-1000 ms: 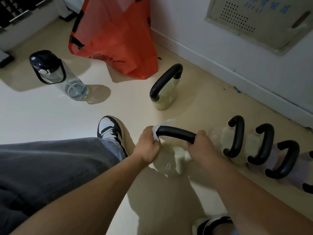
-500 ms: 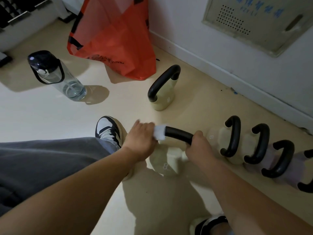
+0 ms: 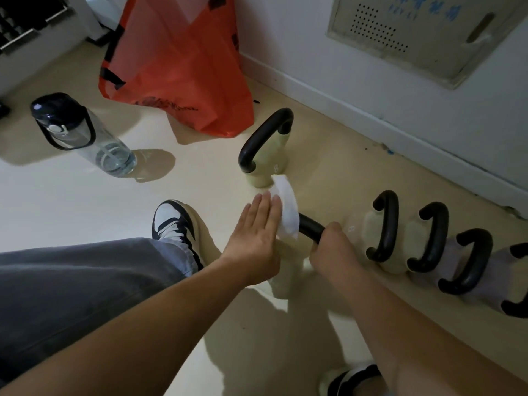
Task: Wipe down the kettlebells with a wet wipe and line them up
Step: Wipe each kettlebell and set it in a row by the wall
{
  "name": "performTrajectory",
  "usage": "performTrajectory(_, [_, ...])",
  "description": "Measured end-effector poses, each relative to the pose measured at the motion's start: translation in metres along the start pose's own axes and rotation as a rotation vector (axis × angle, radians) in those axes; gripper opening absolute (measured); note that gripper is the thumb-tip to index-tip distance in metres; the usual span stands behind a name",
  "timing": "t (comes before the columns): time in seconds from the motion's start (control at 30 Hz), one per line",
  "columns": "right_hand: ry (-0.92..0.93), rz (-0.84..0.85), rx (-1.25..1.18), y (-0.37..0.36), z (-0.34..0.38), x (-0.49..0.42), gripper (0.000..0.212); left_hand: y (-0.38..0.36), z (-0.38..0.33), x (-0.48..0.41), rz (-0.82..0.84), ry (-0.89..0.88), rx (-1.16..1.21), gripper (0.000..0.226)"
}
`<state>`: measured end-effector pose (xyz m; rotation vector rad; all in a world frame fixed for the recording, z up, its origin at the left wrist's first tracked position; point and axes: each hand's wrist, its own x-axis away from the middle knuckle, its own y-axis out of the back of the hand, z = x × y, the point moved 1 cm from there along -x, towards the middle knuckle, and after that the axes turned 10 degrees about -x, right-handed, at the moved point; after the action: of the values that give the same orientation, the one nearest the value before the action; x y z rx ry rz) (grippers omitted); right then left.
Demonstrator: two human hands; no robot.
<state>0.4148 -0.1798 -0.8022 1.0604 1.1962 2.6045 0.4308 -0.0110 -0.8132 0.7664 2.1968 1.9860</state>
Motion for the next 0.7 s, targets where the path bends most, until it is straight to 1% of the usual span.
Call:
performTrajectory(0.03, [0.006, -0.003, -0.001, -0.001, 0.000, -0.002, 0.028, 0.008, 0.000, -0.002, 0.022, -0.033, -0.029, 0.086])
performTrajectory(0.1, [0.018, -0.003, -0.004, -0.001, -0.001, -0.004, 0.028, 0.026, 0.003, -0.006, 0.041, -0.043, -0.048, 0.080])
performTrajectory(0.13, [0.021, -0.001, -0.006, -0.001, -0.001, -0.004, 0.027, 0.033, 0.005, -0.010, -0.003, -0.038, -0.046, 0.073])
performTrajectory(0.2, [0.031, -0.004, -0.002, -0.001, 0.000, -0.005, 0.024, 0.040, 0.003, -0.017, -0.151, -0.040, -0.092, 0.052])
performTrajectory(0.23, [0.038, -0.013, 0.010, -0.002, 0.001, -0.005, 0.023, 0.041, 0.000, -0.020, -0.190, -0.050, -0.147, 0.039])
performTrajectory(0.27, [0.042, -0.023, 0.029, -0.003, 0.002, -0.005, 0.021, 0.038, -0.003, -0.023, -0.175, -0.049, -0.197, 0.029])
performTrajectory(0.3, [0.047, -0.033, 0.044, -0.004, 0.002, -0.004, 0.020, 0.035, -0.006, -0.024, -0.154, -0.041, -0.245, 0.026])
performTrajectory(0.37, [0.066, -0.047, 0.058, -0.005, 0.002, -0.003, 0.019, 0.027, -0.011, -0.029, -0.127, -0.059, -0.339, 0.031])
performTrajectory(0.43, [0.089, -0.049, 0.064, -0.008, 0.001, 0.000, 0.021, 0.021, -0.012, -0.034, -0.104, -0.111, -0.370, 0.033])
performTrajectory(0.53, [0.132, -0.046, 0.053, -0.011, -0.005, 0.003, 0.023, 0.022, -0.004, -0.046, -0.028, -0.116, -0.237, 0.023])
performTrajectory(0.57, [0.153, -0.040, 0.050, -0.011, -0.008, 0.002, 0.023, 0.025, 0.000, -0.050, 0.016, -0.118, -0.175, 0.017])
performTrajectory(0.6, [0.173, -0.030, 0.052, -0.011, -0.009, 0.001, 0.024, 0.029, 0.004, -0.056, 0.103, -0.128, -0.121, 0.014])
performTrajectory(0.63, [0.198, -0.020, 0.058, -0.010, -0.009, 0.000, 0.024, 0.035, 0.008, -0.061, 0.232, -0.141, -0.078, 0.013])
performTrajectory(0.7, [0.253, -0.001, 0.086, -0.010, -0.006, -0.001, 0.024, 0.046, 0.017, -0.063, 0.553, -0.121, 0.034, 0.017])
